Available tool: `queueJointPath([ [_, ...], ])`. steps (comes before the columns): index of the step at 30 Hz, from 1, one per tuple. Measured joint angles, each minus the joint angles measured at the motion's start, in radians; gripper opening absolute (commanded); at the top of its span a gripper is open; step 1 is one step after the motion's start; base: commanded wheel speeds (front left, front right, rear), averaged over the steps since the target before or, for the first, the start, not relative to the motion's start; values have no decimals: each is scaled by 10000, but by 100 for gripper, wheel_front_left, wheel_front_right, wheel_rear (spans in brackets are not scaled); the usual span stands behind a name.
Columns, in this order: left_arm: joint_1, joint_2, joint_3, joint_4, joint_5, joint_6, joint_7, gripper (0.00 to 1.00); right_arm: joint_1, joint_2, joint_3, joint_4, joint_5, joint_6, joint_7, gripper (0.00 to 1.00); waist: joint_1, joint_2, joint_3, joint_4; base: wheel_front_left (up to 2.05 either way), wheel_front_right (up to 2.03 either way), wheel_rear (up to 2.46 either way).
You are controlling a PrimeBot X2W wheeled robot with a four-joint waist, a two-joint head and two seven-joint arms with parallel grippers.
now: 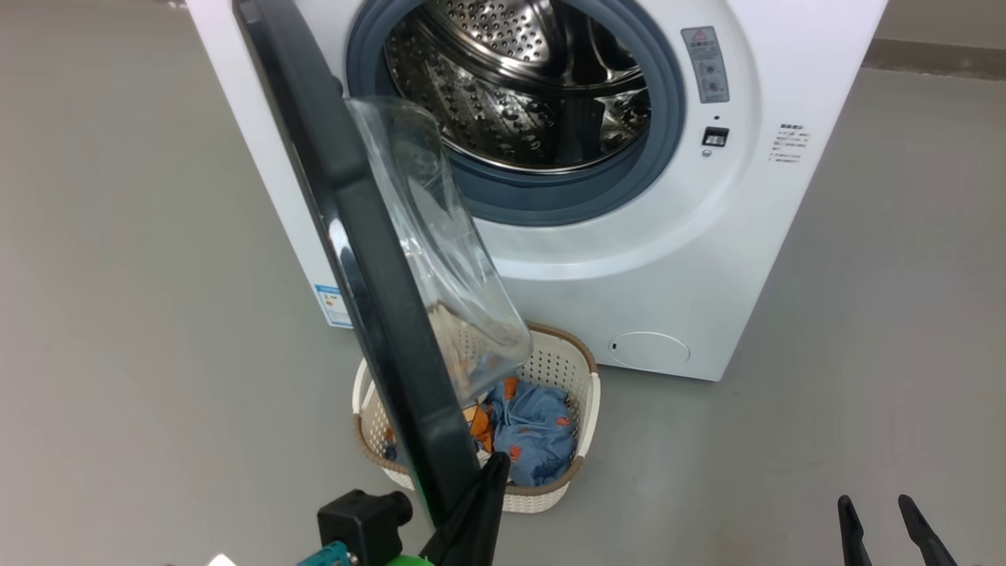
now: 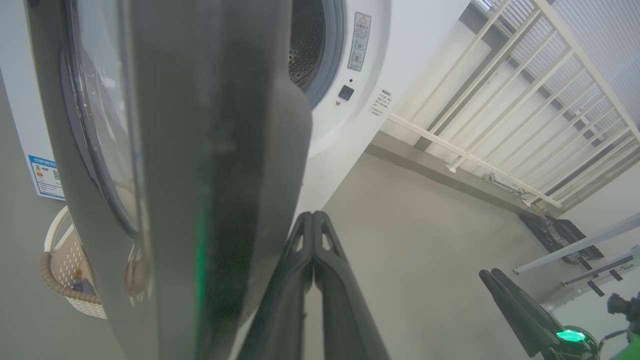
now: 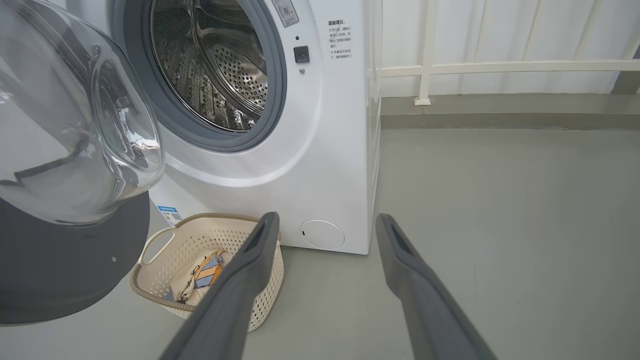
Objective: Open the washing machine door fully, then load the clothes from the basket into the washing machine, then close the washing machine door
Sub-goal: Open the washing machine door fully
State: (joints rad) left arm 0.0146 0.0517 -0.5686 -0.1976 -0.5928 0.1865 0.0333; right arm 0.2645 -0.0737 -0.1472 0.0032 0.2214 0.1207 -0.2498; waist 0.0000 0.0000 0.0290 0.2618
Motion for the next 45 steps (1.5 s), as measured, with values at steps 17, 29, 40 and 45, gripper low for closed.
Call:
queueJointPath([
  [17, -147, -75, -159, 255, -73, 163, -349, 0, -54, -90, 25, 79, 6, 0, 0, 100, 0, 1, 256, 1053, 0, 0, 0],
  [29, -154, 15, 142, 255, -73, 451, -476, 0, -239, -219, 31, 84, 13, 0, 0, 100, 0, 0, 460, 2156, 0, 0, 0],
  [40, -144, 257, 1684, 830, -259, 924, -1430, 0, -241, -311, 73, 79, 13, 0, 0, 100, 0, 0, 718, 2672, 0, 0, 0],
  [45, -206, 311, 2290, 1478, -489, 1020, -1837, 0, -237, -357, 121, 94, 46, 0, 0, 100, 0, 0, 652, 2613, 0, 0, 0],
])
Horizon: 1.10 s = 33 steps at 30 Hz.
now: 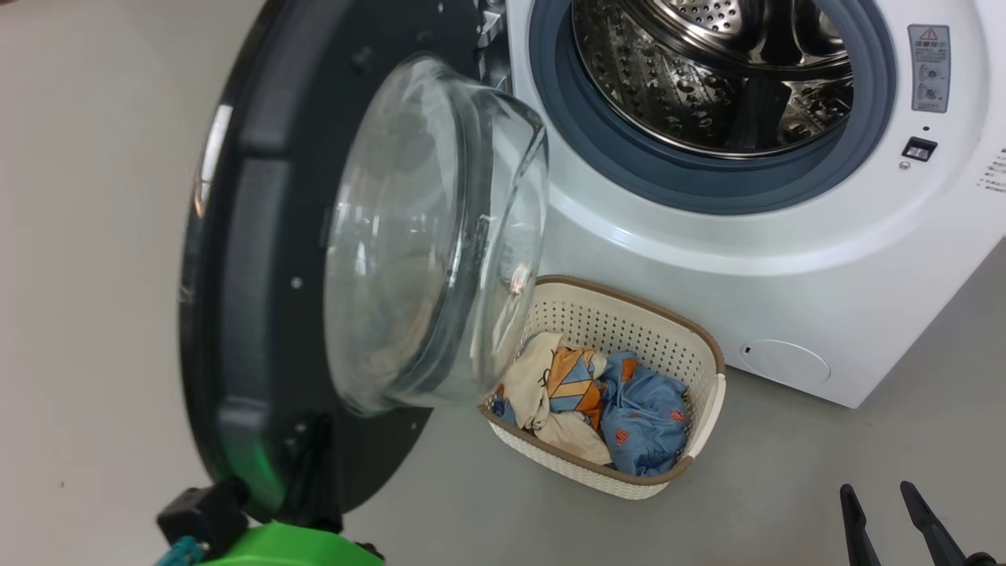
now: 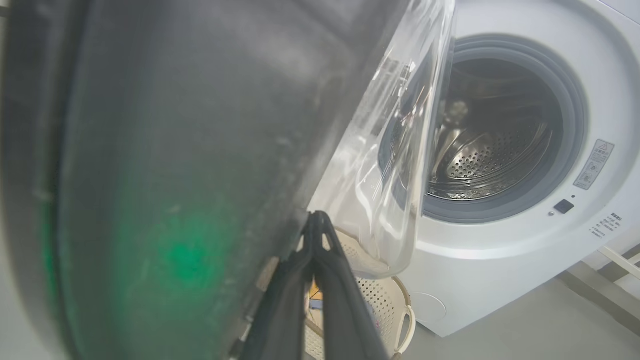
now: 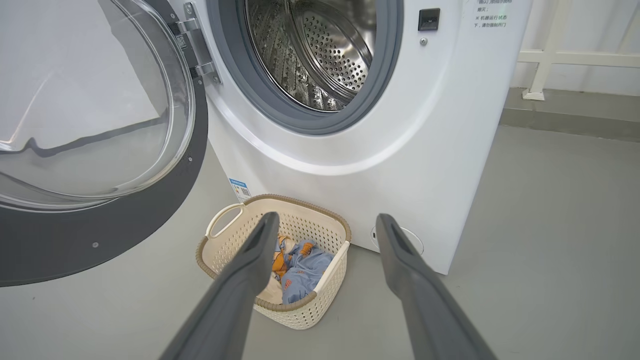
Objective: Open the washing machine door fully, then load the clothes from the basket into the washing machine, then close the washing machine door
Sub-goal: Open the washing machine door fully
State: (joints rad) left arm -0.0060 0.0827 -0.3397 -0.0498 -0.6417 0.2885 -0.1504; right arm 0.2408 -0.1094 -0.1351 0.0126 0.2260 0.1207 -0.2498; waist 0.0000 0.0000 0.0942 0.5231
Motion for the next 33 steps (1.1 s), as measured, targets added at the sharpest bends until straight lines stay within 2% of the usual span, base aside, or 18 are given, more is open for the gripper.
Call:
queueJointPath([
  [12, -1032, -150, 1820, 2038, -591, 2, -884, 0, 33, -98, 58, 19, 58, 0, 0, 100, 0, 0, -37, -292, 0, 0, 0],
  [18, -1842, -238, 2755, 3049, -581, -52, -965, 0, 32, -188, 130, 29, 107, 0, 0, 100, 0, 0, 154, -422, 0, 0, 0],
  [33, -3831, -681, 6044, 4953, 863, -713, -1022, 0, -15, -621, 211, 128, 234, 0, 0, 100, 0, 0, 674, -941, 0, 0, 0],
])
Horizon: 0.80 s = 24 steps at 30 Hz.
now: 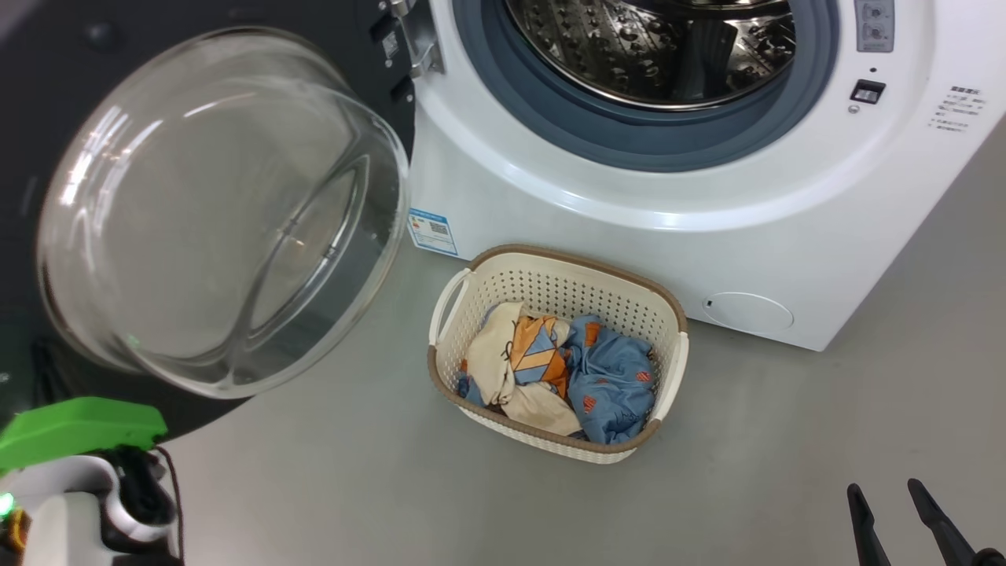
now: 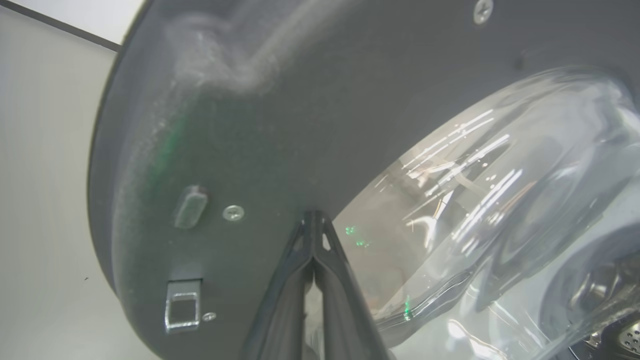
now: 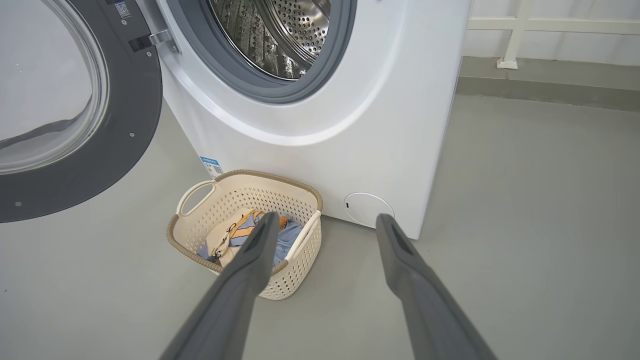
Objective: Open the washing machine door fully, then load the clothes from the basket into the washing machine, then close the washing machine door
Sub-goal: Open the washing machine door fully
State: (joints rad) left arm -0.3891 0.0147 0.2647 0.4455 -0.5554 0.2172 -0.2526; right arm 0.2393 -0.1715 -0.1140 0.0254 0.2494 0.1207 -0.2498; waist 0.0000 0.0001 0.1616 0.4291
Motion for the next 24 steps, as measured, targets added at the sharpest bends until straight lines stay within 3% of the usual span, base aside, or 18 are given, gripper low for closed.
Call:
queueJointPath([
  [10, -1045, -40, 1668, 1404, 1147, -589, -27, 0, -138, 19, 36, 123, 33, 0, 0, 100, 0, 0, -36, -349, 0, 0, 0],
  [24, -1951, 96, 2800, 2577, 2259, -1091, -27, 0, -144, 134, 98, 303, 67, 0, 0, 100, 0, 0, -235, -425, 0, 0, 0],
])
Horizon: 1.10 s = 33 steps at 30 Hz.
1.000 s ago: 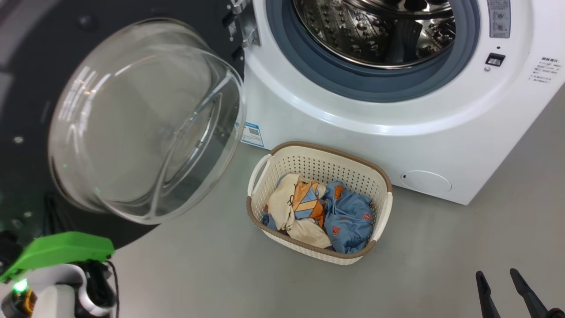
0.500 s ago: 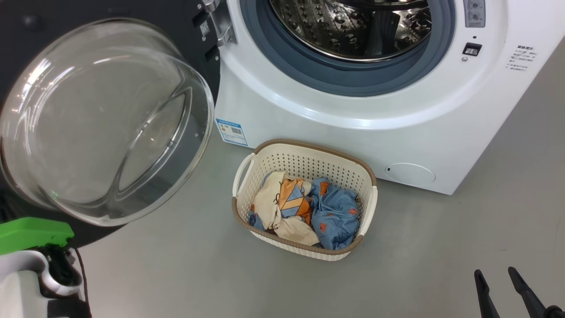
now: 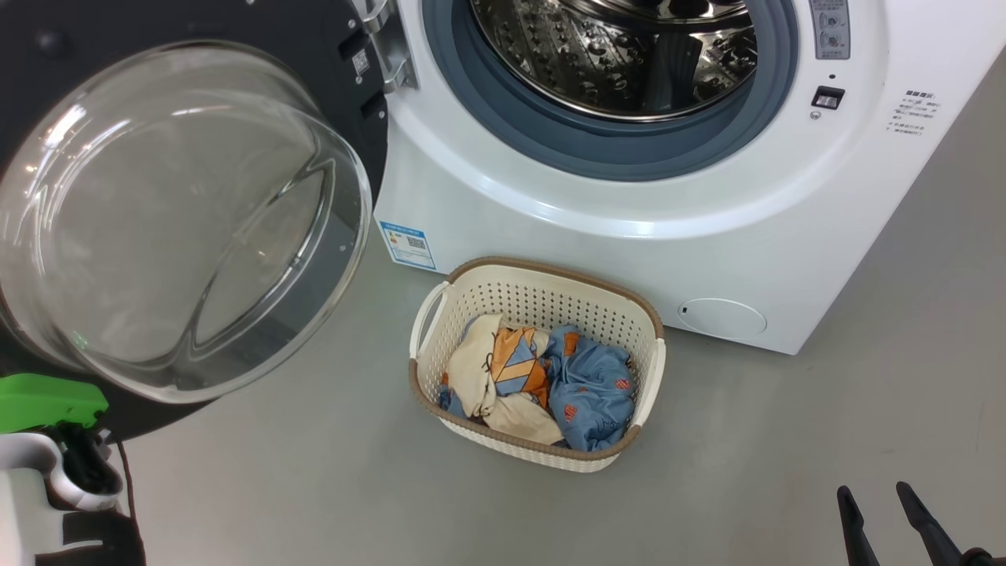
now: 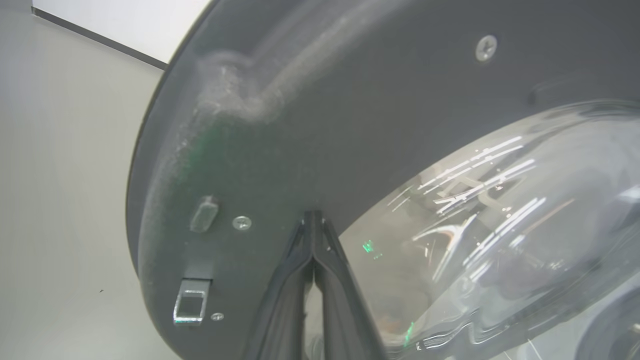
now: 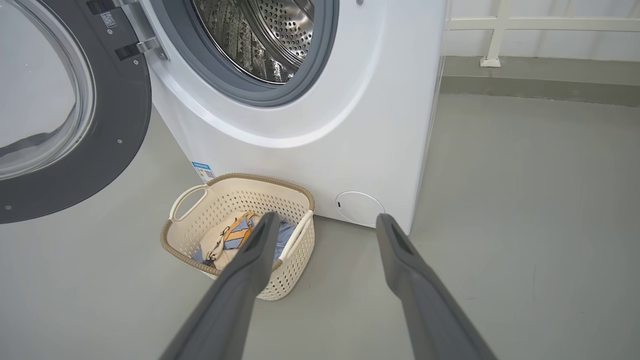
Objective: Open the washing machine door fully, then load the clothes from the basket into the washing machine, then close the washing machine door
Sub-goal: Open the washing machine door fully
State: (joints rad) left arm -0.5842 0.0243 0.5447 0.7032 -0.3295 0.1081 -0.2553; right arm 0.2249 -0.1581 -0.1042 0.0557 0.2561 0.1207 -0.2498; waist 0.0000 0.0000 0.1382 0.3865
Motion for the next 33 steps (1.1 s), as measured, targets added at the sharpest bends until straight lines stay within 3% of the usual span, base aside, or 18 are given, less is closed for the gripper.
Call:
queueJointPath([
  [14, 78, -184, 376, -650, 94, -706, 0, 0, 1, 228, -6, 38, 8, 0, 0, 100, 0, 0, -282, 116, 0, 0, 0],
  [15, 103, -192, 374, -857, 31, -740, 0, 5, 1, 234, -6, 38, 8, 0, 0, 100, 0, 0, -291, 123, 0, 0, 0],
  [16, 125, -190, 337, -1057, -27, -786, 0, 29, 0, 245, -6, 38, 8, 0, 0, 100, 0, 0, -298, 128, 0, 0, 0],
  [18, 191, -178, 134, -1388, -265, -792, 0, 97, 0, 270, -6, 38, 8, 0, 0, 100, 0, 0, -303, 132, 0, 0, 0],
  [22, 609, -176, -550, -2301, -840, -754, -2, 100, -2, 288, 2, 38, 8, 0, 0, 100, 0, 0, -288, 111, 0, 0, 0],
  [33, 2580, -113, -3068, -5509, -1808, -136, -4, 100, -214, 362, 54, 12, 6, 0, 0, 100, 0, 0, -380, -309, 0, 0, 0],
])
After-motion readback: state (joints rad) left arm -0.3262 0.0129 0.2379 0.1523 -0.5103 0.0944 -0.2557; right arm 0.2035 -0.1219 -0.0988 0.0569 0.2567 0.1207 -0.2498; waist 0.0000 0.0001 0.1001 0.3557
